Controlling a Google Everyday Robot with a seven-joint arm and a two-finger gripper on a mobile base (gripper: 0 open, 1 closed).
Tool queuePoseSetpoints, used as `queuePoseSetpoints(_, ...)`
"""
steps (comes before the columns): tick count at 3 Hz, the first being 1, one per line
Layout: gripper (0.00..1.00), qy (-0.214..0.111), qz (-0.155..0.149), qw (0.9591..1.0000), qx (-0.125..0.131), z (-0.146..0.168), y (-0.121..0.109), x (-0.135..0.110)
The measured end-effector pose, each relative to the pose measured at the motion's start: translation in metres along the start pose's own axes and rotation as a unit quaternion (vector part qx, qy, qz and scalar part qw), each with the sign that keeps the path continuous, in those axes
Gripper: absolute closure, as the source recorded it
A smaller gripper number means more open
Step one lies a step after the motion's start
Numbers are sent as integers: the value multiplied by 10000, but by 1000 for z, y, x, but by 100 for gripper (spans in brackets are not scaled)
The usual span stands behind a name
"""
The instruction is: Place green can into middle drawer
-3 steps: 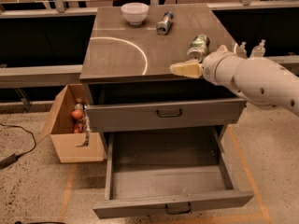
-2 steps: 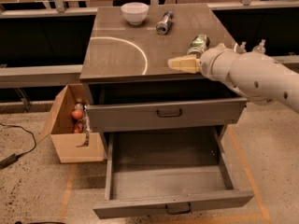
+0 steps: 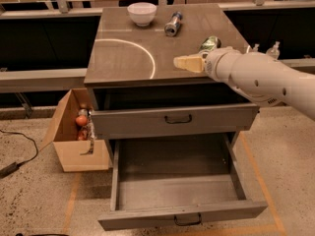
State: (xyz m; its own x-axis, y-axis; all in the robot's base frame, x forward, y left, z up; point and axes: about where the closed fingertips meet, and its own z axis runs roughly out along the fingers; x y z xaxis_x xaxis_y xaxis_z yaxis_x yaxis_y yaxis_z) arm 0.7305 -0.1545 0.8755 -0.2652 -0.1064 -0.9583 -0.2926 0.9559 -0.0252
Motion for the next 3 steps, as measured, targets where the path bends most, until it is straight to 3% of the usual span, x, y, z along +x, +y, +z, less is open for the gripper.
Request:
queuePoseSetpoints(2,0,43,-66,9994,339,27,-9,6)
queuePoseSetpoints(3,15,114,-105,9989,442,35,-10,10)
